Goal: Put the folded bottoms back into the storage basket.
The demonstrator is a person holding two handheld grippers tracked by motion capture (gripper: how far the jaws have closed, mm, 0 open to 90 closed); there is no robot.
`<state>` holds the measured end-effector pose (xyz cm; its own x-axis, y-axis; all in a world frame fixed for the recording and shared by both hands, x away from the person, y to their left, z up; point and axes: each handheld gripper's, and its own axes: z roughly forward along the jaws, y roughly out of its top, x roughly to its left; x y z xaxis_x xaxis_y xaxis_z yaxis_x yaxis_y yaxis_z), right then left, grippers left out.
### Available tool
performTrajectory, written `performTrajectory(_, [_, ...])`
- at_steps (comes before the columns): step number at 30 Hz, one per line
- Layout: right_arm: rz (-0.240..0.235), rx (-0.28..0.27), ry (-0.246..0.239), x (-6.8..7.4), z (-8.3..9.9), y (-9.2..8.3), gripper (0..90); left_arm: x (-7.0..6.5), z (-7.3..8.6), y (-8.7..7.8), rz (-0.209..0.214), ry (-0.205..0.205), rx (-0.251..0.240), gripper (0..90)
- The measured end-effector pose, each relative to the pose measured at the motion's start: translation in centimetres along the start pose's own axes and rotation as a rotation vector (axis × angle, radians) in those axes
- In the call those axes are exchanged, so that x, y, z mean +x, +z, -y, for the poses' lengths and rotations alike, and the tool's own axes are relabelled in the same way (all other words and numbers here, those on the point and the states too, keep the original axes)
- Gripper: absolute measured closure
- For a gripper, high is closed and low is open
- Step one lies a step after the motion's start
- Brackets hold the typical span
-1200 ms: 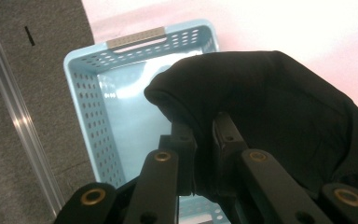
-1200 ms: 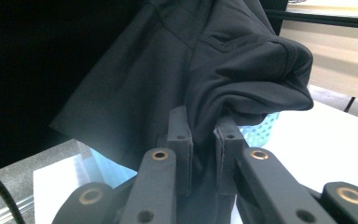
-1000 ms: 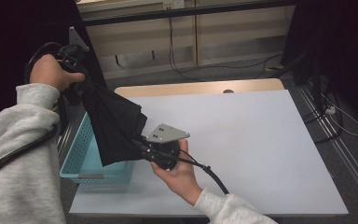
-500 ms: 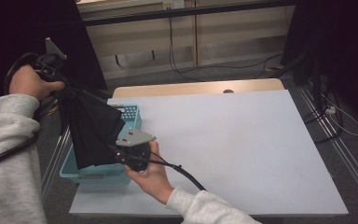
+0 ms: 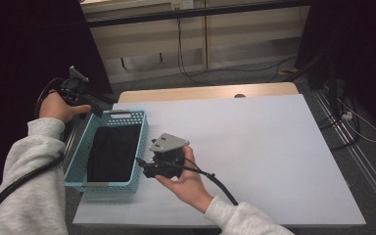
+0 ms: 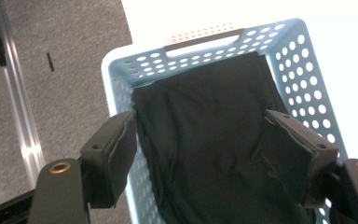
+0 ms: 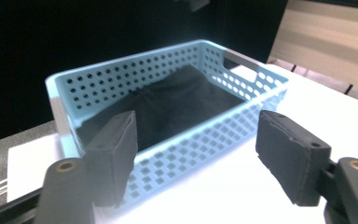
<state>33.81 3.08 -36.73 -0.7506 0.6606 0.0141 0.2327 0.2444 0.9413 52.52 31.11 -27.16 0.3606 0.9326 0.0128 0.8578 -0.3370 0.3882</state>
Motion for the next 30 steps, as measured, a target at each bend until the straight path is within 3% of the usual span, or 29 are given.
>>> performTrajectory(9, [0.011,0.005,0.051,-4.0,2.1,-3.3,24.9,-1.4,0.7,1.5,0.031,0.039,-0.011,22.8])
performTrajectory(20, [0.046,0.013,0.062,-6.8,5.0,-6.1,21.8,-2.6,1.7,3.8,0.073,0.062,-0.061,22.4])
performTrajectory(25, [0.064,0.026,0.078,-7.9,6.5,-7.2,21.5,-3.1,2.3,4.0,0.086,0.059,-0.083,22.3])
performTrajectory(28, [0.082,0.03,0.089,-8.6,7.2,-7.9,21.3,-3.4,2.5,4.1,0.089,0.078,-0.083,22.2])
performTrajectory(30, [0.098,0.031,0.095,-8.9,7.7,-8.4,21.4,-3.4,2.7,4.2,0.089,0.066,-0.095,22.1])
